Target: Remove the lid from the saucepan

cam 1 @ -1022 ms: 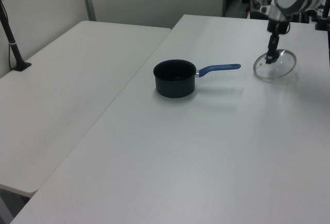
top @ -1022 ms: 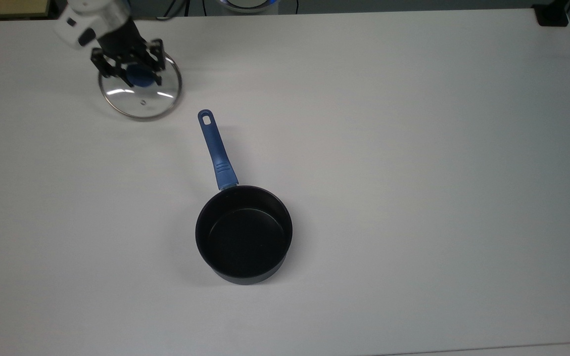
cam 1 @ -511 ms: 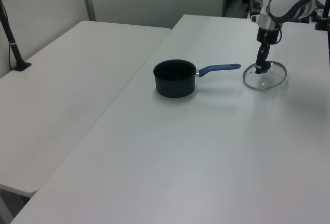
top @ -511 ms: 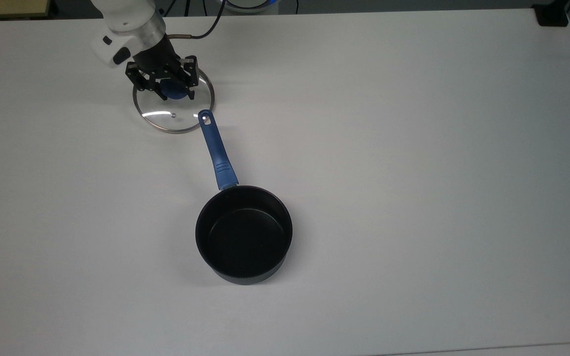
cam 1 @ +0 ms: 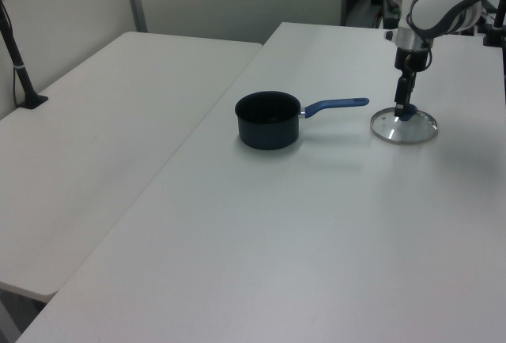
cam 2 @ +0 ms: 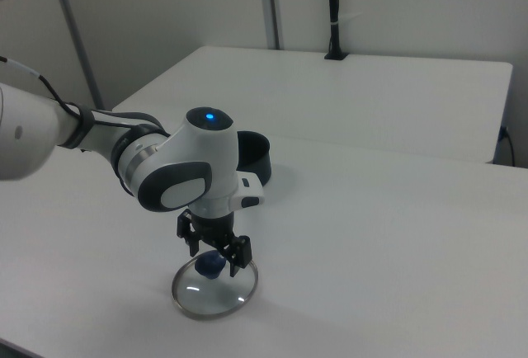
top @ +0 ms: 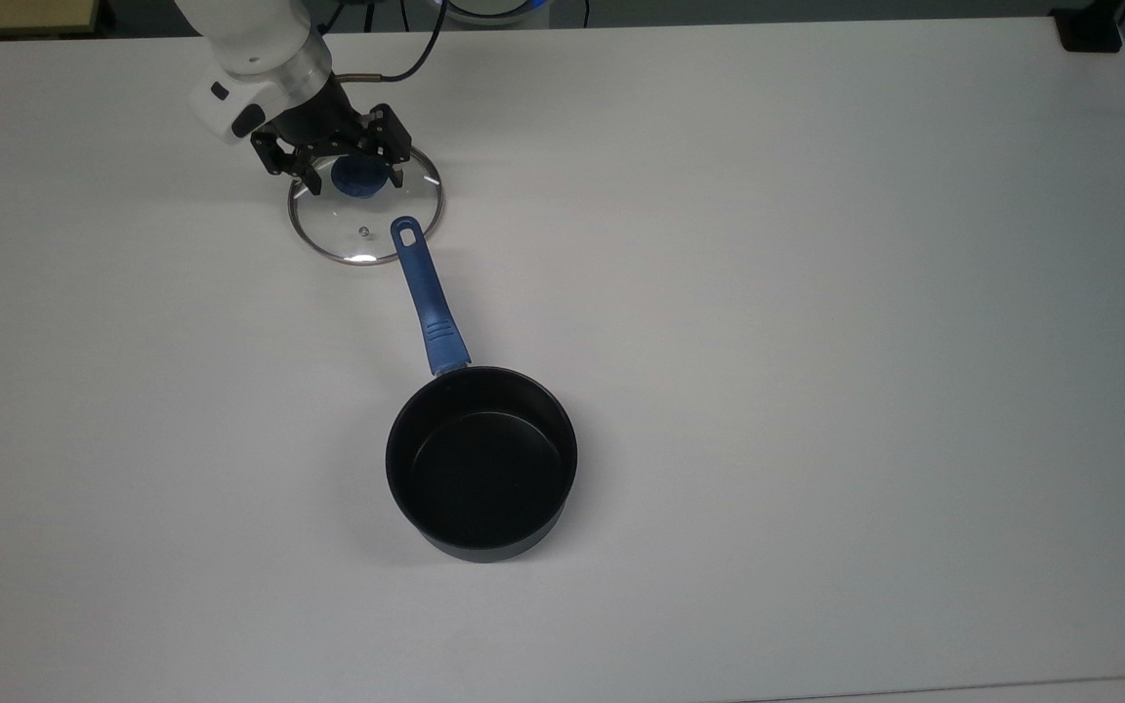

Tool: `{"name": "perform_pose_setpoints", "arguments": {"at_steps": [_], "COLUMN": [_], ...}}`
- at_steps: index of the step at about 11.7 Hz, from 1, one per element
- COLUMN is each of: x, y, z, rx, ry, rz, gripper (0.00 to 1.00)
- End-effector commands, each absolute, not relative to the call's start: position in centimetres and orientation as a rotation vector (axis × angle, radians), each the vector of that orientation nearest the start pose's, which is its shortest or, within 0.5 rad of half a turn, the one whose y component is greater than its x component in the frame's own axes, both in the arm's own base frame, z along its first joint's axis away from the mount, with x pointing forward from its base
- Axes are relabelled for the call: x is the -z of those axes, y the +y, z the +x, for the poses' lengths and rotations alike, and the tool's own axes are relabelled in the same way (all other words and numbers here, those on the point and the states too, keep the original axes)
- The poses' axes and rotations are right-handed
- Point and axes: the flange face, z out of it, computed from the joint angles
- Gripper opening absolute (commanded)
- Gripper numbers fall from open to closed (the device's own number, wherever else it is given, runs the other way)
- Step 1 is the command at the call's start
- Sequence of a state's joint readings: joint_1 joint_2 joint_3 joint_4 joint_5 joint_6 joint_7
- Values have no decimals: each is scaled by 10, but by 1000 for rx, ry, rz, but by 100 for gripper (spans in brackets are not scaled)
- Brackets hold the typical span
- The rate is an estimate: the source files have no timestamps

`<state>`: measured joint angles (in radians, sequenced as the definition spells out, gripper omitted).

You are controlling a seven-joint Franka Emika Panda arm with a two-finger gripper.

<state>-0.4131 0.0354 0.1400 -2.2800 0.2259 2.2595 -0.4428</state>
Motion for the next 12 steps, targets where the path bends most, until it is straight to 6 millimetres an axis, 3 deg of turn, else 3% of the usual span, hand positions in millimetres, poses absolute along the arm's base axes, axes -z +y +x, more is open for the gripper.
{"name": "perform_pose_setpoints", "arguments": {"at_steps": [1, 3, 5, 6, 7, 9, 11, 12], "x": [-384, -465, -556, -589, -612, -636, -637, -637], "y": [-131, -125, -118, -93, -79, -58, -37, -40], "z": [508, 523, 523, 523, 519, 496, 497, 506], "rx": [-8, -33, -61, -78, -122, -221, -214, -157], "ry": [102, 202, 357, 356, 328, 303, 202, 129], "rz": [-2937, -2916, -2937, -2989, -3026, -3056, -3093, -3147], "gripper": [100, 100, 100, 100, 100, 100, 100, 100]}}
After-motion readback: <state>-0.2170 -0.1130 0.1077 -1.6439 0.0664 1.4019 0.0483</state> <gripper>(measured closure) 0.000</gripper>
